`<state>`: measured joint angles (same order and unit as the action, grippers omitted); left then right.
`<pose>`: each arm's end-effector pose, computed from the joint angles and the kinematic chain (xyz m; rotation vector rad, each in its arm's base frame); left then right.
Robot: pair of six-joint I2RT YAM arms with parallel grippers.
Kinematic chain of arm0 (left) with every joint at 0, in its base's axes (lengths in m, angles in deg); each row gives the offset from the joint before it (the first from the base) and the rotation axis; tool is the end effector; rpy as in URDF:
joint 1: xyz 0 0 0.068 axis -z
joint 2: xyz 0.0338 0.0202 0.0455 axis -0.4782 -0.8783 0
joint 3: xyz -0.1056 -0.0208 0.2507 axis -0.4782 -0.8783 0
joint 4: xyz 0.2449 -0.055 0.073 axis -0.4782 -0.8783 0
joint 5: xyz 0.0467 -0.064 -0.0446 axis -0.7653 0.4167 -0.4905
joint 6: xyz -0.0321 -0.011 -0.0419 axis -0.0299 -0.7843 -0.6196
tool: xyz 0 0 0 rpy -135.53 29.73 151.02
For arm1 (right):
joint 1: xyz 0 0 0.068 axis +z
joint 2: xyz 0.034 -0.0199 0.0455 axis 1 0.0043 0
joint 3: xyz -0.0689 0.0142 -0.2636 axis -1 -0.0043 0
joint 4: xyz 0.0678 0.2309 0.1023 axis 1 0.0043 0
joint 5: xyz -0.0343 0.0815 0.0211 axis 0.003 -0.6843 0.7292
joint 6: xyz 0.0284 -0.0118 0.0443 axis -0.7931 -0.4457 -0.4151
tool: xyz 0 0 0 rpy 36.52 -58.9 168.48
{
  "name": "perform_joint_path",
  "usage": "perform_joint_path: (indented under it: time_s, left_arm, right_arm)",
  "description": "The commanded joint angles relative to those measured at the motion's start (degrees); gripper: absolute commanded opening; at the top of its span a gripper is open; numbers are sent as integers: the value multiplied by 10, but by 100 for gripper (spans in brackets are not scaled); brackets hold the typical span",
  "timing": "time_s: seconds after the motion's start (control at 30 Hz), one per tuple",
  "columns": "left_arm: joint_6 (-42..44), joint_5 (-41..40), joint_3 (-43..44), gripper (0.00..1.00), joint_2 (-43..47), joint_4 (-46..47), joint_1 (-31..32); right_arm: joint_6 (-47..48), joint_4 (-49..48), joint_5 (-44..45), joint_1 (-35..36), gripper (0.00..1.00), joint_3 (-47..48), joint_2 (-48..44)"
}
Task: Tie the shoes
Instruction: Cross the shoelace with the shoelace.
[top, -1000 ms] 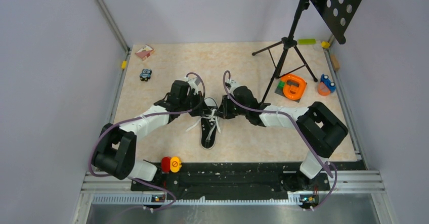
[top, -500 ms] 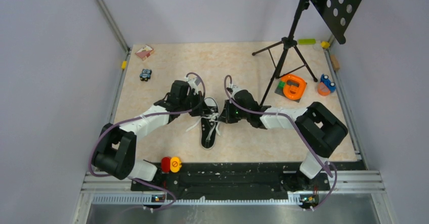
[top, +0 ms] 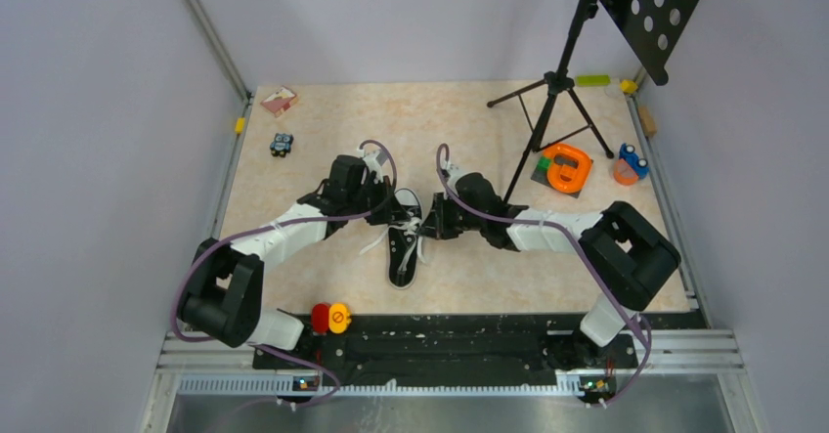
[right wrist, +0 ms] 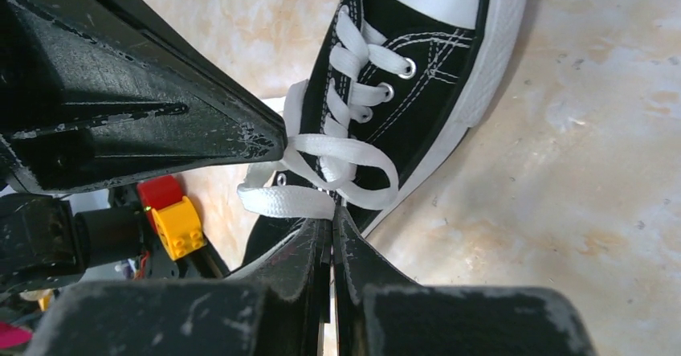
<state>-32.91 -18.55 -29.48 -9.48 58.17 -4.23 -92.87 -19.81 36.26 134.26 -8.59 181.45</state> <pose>0.2602 -0.1348 0.2093 0.0823 2.4233 -1.0095 0.2360 0.2460 0.1762 -0.3468 2.3234 1.0748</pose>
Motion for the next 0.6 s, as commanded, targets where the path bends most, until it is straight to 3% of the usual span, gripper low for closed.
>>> perform_joint_path:
  time_s: [0.0, 0.47, 0.57]
  left_arm:
    - [6, 4, 6, 0, 10, 21, -3]
    - [8, 3, 5, 0, 19, 15, -3]
    - [9, 3, 5, 0, 19, 15, -3]
  right_arm:
    - [-11, -38, -26, 8, 0, 14, 17]
    - [0, -24, 1, -5, 1, 35, 45]
    - [4, -20, -2, -5, 13, 35, 41]
